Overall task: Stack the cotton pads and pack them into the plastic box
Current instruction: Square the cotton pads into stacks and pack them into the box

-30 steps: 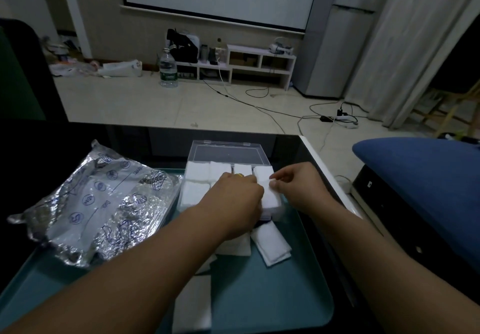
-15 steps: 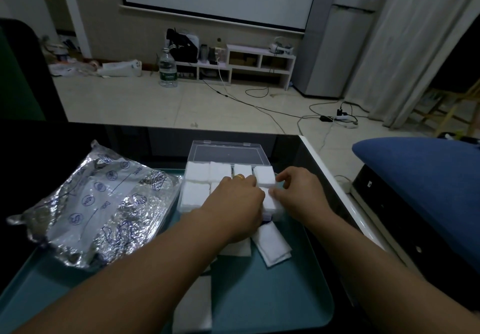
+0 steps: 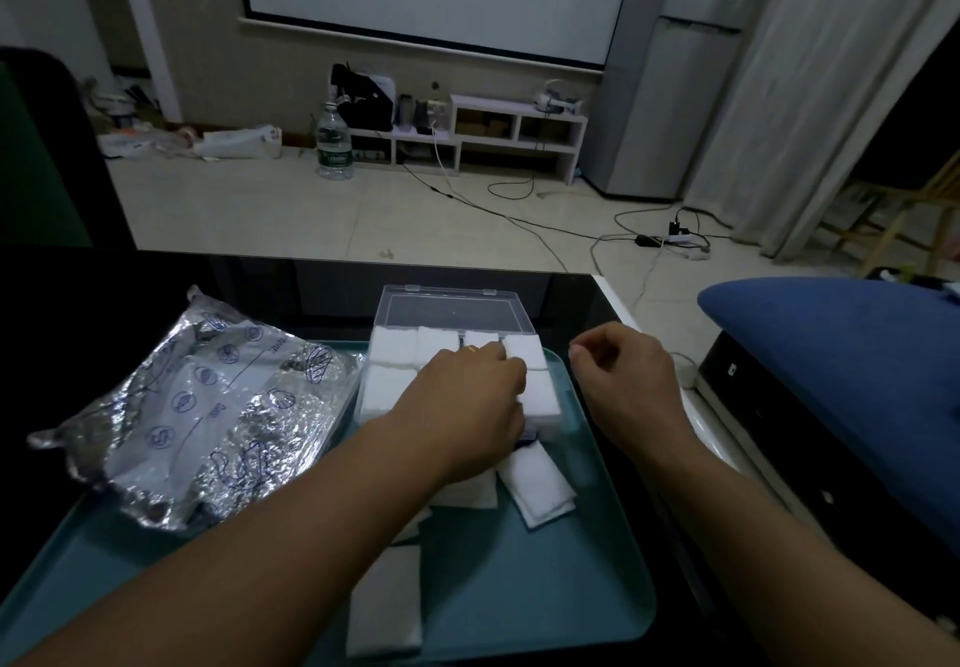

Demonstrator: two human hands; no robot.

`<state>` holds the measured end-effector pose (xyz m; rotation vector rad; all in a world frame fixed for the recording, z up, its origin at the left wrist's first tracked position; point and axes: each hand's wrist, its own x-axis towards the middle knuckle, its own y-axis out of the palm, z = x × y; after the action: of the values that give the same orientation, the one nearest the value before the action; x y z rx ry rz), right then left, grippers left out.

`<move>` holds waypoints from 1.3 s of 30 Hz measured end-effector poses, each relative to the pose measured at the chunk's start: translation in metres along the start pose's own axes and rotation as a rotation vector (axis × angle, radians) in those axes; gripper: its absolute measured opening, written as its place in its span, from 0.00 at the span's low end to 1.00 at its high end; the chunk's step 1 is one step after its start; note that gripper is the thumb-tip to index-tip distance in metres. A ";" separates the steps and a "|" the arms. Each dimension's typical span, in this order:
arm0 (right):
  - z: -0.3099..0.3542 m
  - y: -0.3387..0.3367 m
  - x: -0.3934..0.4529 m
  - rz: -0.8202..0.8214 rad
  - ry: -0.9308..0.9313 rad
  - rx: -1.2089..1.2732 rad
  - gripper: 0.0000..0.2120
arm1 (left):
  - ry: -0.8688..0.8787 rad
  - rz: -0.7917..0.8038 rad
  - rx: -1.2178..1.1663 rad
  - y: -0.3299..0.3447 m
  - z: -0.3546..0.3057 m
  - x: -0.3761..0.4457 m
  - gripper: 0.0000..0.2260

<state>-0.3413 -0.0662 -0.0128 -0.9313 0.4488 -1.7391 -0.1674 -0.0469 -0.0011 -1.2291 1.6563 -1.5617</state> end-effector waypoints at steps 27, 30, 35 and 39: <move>0.029 -0.012 -0.070 0.374 0.047 -0.312 0.06 | -0.142 0.036 -0.002 0.006 0.011 -0.122 0.15; 0.035 -0.016 -0.066 0.346 -0.008 -0.299 0.04 | -0.209 -0.024 -0.243 -0.001 0.006 -0.121 0.15; 0.062 -0.029 -0.070 0.467 0.035 0.273 0.06 | -0.471 -0.088 -1.012 -0.008 -0.003 -0.112 0.14; 0.072 -0.021 -0.077 0.423 0.047 0.444 0.05 | -0.502 -0.093 -1.257 -0.015 -0.004 -0.108 0.03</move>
<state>-0.2891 0.0221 0.0178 -0.4386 0.2498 -1.3918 -0.1202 0.0515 -0.0065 -2.0397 2.2139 0.0012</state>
